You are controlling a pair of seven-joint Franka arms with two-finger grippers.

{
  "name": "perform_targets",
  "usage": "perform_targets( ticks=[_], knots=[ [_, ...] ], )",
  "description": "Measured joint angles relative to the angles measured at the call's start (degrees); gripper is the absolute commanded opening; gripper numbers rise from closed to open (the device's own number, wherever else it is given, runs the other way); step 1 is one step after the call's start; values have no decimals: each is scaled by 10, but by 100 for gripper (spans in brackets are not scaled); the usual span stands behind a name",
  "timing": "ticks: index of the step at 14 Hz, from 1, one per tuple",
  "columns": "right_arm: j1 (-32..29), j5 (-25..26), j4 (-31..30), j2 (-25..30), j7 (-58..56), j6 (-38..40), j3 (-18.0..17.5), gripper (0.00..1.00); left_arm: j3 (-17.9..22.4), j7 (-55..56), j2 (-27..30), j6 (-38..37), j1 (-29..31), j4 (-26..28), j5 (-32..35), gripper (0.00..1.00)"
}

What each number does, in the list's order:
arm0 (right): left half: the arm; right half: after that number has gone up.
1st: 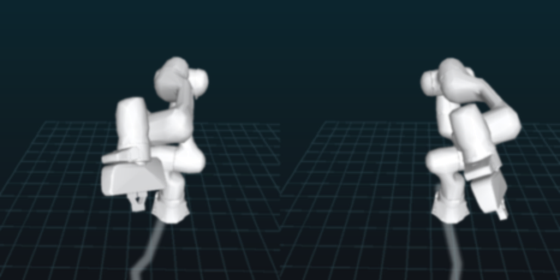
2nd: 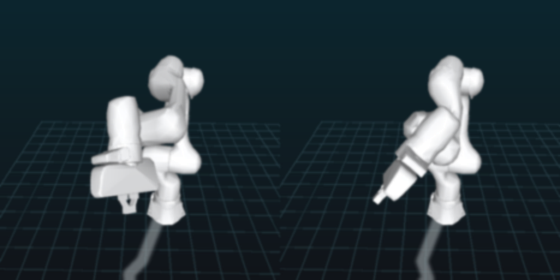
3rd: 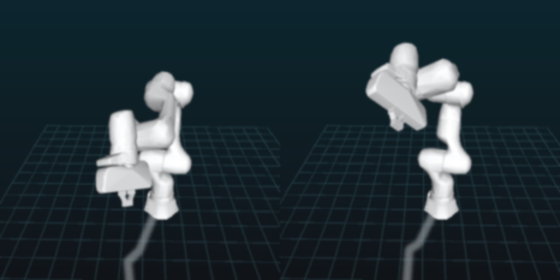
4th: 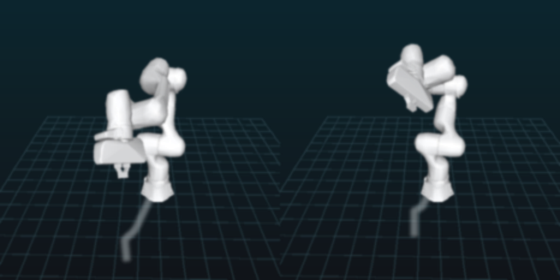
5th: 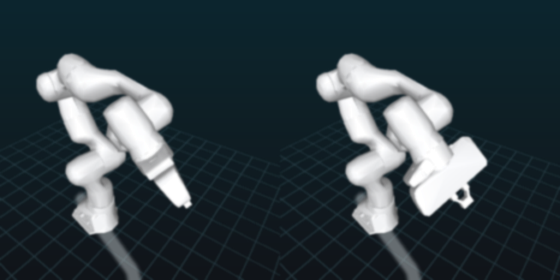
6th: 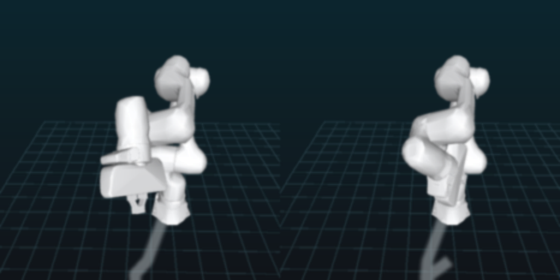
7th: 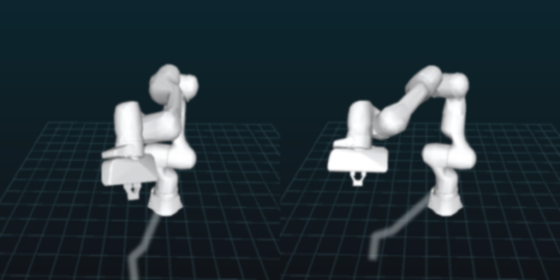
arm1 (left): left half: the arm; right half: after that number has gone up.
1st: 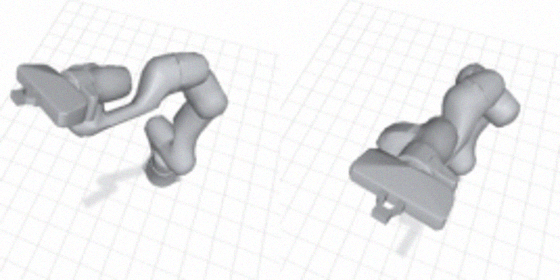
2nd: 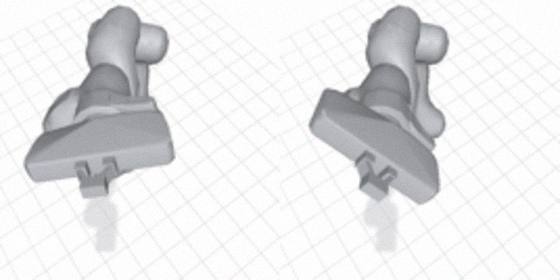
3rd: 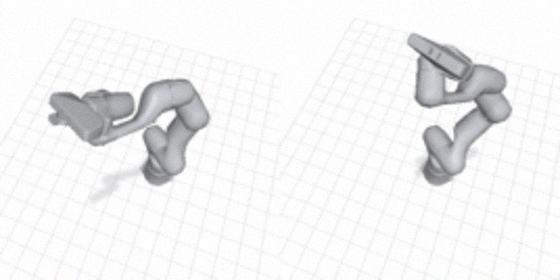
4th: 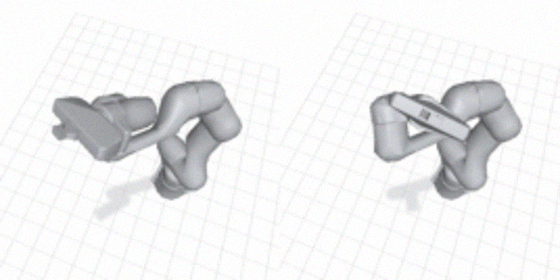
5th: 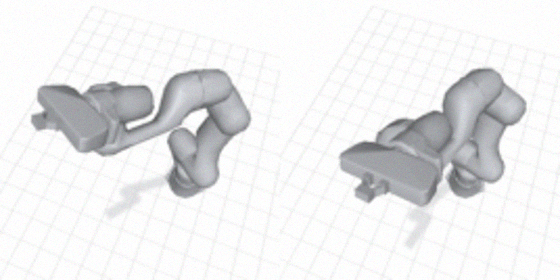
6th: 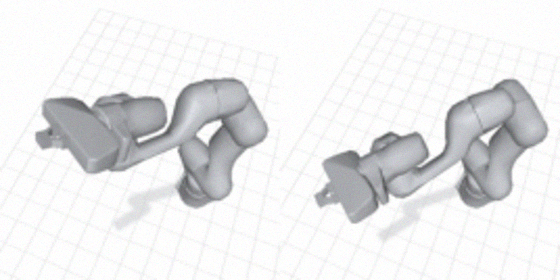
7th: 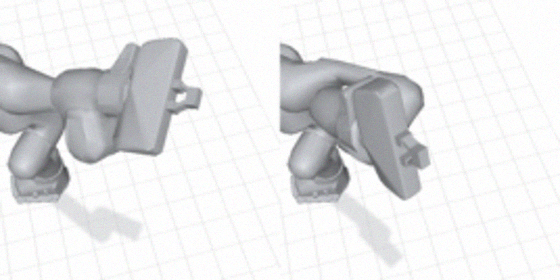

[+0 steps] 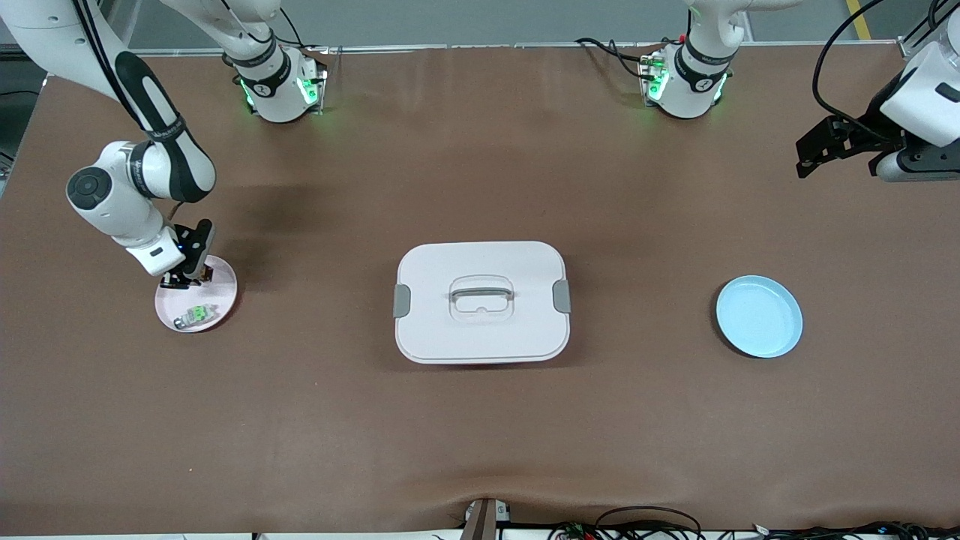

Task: Transfer orange switch to right arm and place
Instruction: 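Lower the switch onto the white plate beside the green switch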

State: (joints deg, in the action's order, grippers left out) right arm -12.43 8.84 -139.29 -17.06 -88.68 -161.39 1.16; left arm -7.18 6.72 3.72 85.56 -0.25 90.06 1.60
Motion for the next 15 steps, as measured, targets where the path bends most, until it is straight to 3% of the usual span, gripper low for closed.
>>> perform_targets(
  ticks=[9,10,12,13,15],
  knots=[
    [-4,2,0,-13,0,-8,0,23,-2,0,0,1,-3,0,0,100],
    [-4,2,0,-14,0,-8,0,29,-2,0,0,1,-3,0,0,100],
    [-5,2,0,-14,0,-8,0,57,-3,0,0,1,-3,0,0,100],
    [-5,2,0,-14,0,-8,0,100,-3,0,0,1,-3,0,0,100],
    [-5,3,0,-14,-3,-9,0,100,-3,0,0,1,-3,0,0,100]
  ],
)
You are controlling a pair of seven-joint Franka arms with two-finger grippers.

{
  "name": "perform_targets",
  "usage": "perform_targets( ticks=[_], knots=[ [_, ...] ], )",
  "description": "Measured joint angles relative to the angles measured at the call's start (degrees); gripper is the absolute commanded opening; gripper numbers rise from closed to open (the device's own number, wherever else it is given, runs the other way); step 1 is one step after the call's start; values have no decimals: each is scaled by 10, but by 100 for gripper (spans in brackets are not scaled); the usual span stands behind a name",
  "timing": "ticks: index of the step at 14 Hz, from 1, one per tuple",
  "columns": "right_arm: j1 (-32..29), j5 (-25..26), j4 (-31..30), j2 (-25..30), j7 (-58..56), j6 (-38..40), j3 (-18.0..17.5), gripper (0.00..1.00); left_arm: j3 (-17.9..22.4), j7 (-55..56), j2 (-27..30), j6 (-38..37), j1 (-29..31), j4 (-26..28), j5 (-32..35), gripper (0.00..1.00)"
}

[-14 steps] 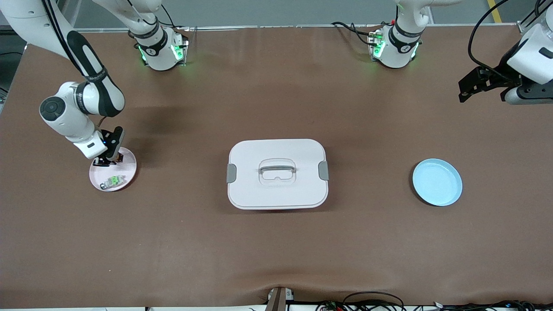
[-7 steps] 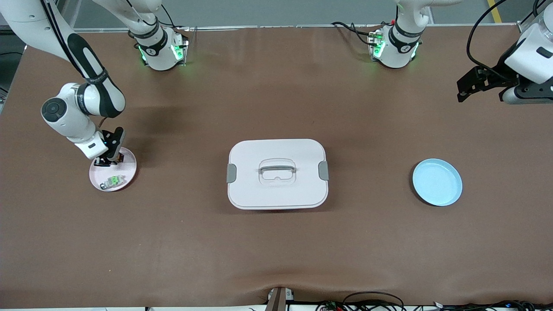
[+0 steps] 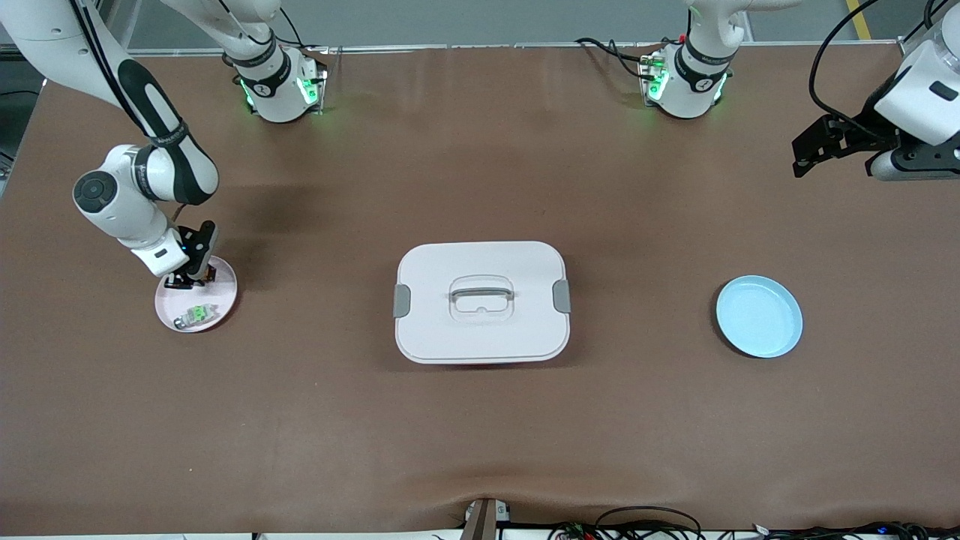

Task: Transfer orange switch to right arm and place
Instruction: 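Lower the switch onto the white plate beside the green switch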

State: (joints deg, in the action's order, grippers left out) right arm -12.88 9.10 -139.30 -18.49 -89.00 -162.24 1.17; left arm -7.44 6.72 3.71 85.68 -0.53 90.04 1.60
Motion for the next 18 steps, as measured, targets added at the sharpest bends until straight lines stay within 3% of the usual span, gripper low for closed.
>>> perform_targets(
  ticks=[8,14,18],
  knots=[
    [0,0,15,8,13,-12,-3,100,-1,0,0,9,0,0,0,100],
    [0,1,25,25,283,-12,-5,100,-2,0,0,13,0,0,0,100],
    [2,2,28,27,530,-12,-9,100,-2,0,0,13,0,0,0,100]
  ],
)
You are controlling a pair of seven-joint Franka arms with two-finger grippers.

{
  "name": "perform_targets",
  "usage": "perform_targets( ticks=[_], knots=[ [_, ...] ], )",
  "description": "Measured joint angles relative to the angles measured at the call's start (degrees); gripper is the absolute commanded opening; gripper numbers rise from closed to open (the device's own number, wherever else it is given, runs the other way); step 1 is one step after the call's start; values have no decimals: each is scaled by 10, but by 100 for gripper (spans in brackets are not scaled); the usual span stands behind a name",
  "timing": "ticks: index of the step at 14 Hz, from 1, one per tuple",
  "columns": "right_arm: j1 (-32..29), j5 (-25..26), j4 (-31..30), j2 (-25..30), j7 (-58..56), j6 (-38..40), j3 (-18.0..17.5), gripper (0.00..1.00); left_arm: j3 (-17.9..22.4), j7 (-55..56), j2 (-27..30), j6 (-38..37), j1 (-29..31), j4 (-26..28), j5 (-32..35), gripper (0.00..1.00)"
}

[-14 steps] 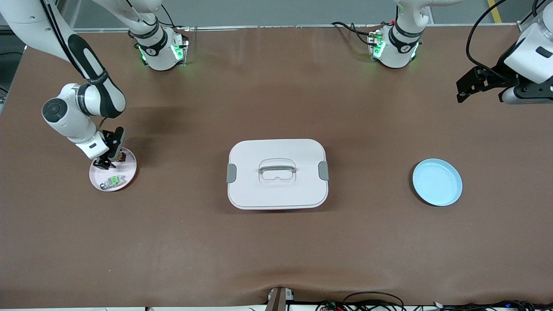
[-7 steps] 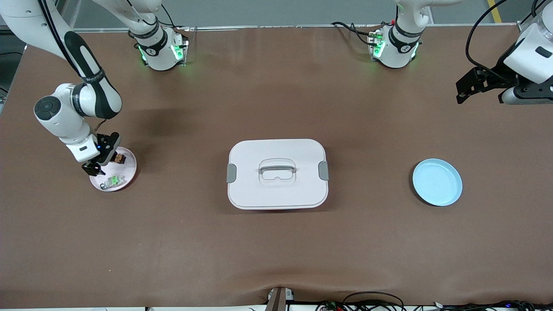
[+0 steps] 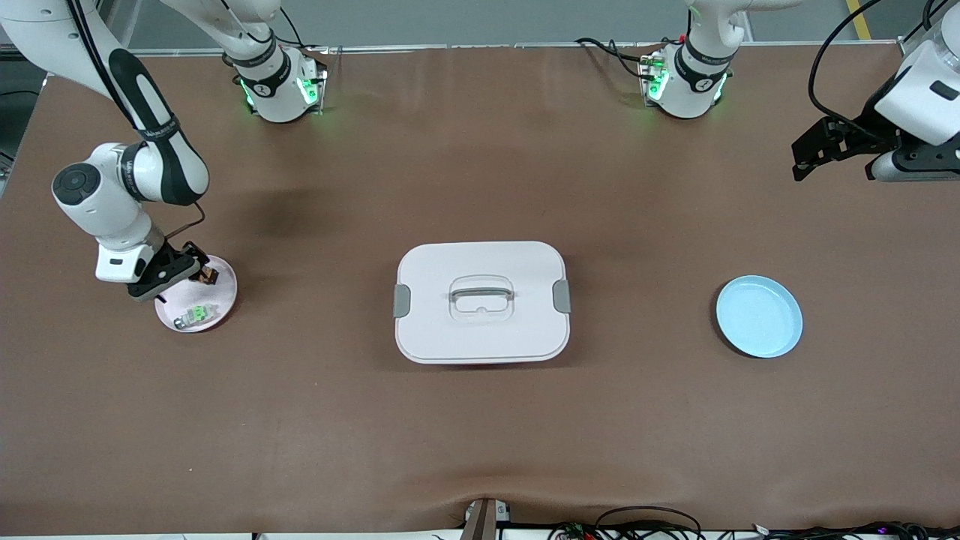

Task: Transfer orange switch to right arm and place
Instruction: 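Lower the switch onto the white plate beside the green switch, then open the right gripper and raise it away from the plate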

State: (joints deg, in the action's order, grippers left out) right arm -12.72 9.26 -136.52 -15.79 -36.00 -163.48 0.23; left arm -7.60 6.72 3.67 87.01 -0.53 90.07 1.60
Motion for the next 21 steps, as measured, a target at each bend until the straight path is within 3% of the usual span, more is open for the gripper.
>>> perform_targets(
  ticks=[3,6,11,15,21],
  knots=[
    [3,1,10,1,187,0,-3,100,0,0,0,0,0,0,0,100],
    [9,1,30,2,299,0,-5,100,0,0,0,3,1,0,0,100],
    [22,1,71,2,316,18,-5,100,0,0,0,8,1,0,0,100],
    [36,1,119,3,322,99,-5,100,0,0,-3,12,1,0,0,100],
    [44,0,178,4,330,159,-5,100,0,0,-5,14,1,0,0,100]
  ],
)
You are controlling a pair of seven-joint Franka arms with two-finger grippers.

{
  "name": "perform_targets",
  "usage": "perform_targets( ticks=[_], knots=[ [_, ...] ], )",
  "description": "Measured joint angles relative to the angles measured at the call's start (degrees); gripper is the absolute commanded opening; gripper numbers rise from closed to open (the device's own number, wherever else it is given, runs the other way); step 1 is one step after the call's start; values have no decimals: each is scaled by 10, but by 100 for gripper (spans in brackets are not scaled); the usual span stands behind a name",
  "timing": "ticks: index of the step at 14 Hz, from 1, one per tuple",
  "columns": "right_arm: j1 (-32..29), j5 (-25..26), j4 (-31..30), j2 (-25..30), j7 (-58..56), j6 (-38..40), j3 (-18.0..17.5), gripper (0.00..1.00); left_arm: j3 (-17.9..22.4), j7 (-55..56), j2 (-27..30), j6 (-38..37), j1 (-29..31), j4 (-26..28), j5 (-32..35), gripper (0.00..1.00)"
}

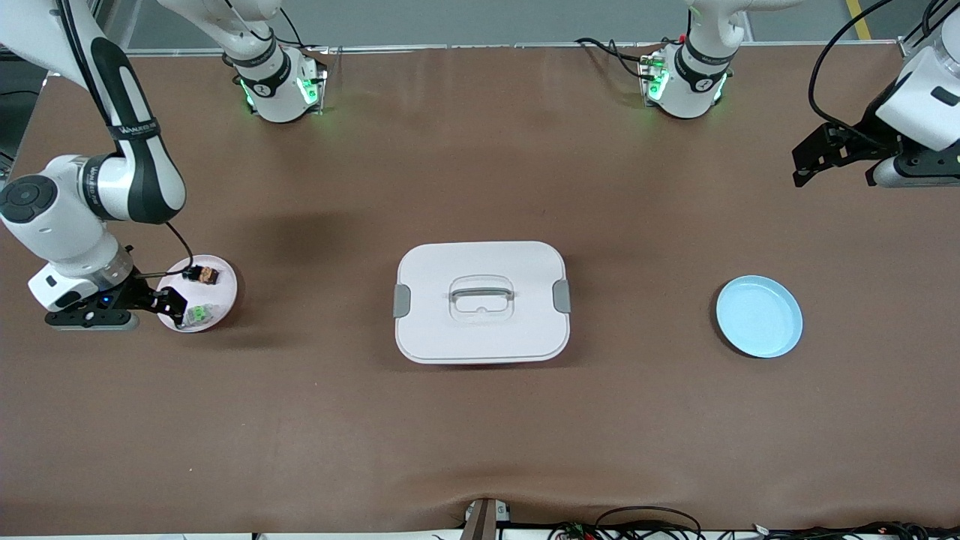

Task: Transfer orange switch to right arm and place
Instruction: 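Open the right gripper and raise it away from the plate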

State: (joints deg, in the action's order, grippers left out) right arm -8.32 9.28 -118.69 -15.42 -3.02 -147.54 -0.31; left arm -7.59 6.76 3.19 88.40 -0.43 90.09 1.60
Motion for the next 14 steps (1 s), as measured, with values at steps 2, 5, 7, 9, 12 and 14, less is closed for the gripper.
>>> perform_targets(
  ticks=[2,5,7,9,12,14],
  knots=[
    [8,0,37,1,6,68,0,100,0,0,0,1,0,0,0,100],
    [14,-41,99,6,13,178,-6,100,0,0,0,1,0,0,0,100],
    [16,-68,132,19,16,246,-10,100,0,0,0,2,0,0,0,100],
    [26,-74,159,37,50,301,-12,100,0,0,0,2,0,0,0,100],
    [48,-74,177,74,101,362,-14,100,0,0,0,3,0,0,0,100],
    [53,-74,178,103,105,389,-14,100,0,0,0,4,0,0,0,100]
  ],
)
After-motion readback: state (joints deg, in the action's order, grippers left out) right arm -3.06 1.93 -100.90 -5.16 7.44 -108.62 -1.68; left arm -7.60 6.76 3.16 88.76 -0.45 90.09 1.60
